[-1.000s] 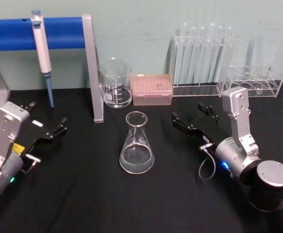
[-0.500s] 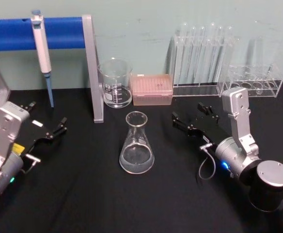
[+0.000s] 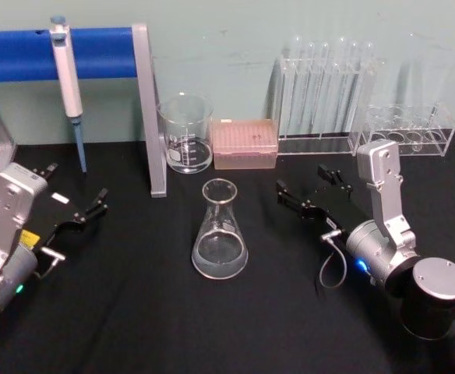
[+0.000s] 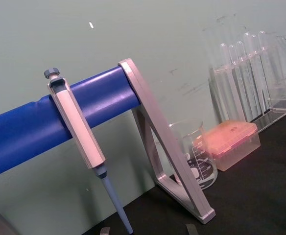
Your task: Grasp the erlenmeyer flask with one hand, shake it three times, then place it back.
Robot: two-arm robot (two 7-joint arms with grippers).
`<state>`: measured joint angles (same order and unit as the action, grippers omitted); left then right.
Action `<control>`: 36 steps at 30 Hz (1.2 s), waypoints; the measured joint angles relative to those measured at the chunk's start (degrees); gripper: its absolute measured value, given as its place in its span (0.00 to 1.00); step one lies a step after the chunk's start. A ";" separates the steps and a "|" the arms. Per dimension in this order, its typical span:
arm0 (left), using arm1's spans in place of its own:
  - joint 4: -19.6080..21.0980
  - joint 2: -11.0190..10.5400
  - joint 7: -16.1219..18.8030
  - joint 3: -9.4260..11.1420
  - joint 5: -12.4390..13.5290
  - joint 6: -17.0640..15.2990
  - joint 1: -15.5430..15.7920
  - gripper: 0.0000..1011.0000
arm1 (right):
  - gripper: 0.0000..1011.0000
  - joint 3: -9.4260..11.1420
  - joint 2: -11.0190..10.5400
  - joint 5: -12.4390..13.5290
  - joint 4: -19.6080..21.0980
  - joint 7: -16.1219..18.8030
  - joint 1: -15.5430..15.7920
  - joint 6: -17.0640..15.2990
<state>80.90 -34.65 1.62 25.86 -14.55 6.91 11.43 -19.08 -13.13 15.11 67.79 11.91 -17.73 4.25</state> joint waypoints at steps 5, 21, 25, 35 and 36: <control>0.00 0.00 0.00 0.00 0.00 0.00 0.00 0.99 | 0.99 0.00 0.00 0.00 0.00 0.00 0.00 0.00; 0.00 0.00 0.00 0.00 0.00 0.00 0.00 0.99 | 0.99 0.00 0.00 0.00 0.00 0.00 0.00 0.00; 0.00 0.00 0.00 0.00 0.00 0.00 0.00 0.99 | 0.99 0.00 0.00 0.00 0.00 0.00 0.00 0.00; 0.00 0.00 0.00 0.00 0.00 0.00 0.00 0.99 | 0.99 -0.01 0.00 0.00 0.00 0.00 0.00 0.00; 0.00 0.00 0.00 0.00 0.00 0.00 0.00 0.99 | 0.99 0.00 0.00 0.00 0.00 0.00 0.00 0.00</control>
<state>80.90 -34.65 1.62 25.86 -14.55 6.91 11.43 -19.08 -13.13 15.11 67.79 11.91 -17.73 4.25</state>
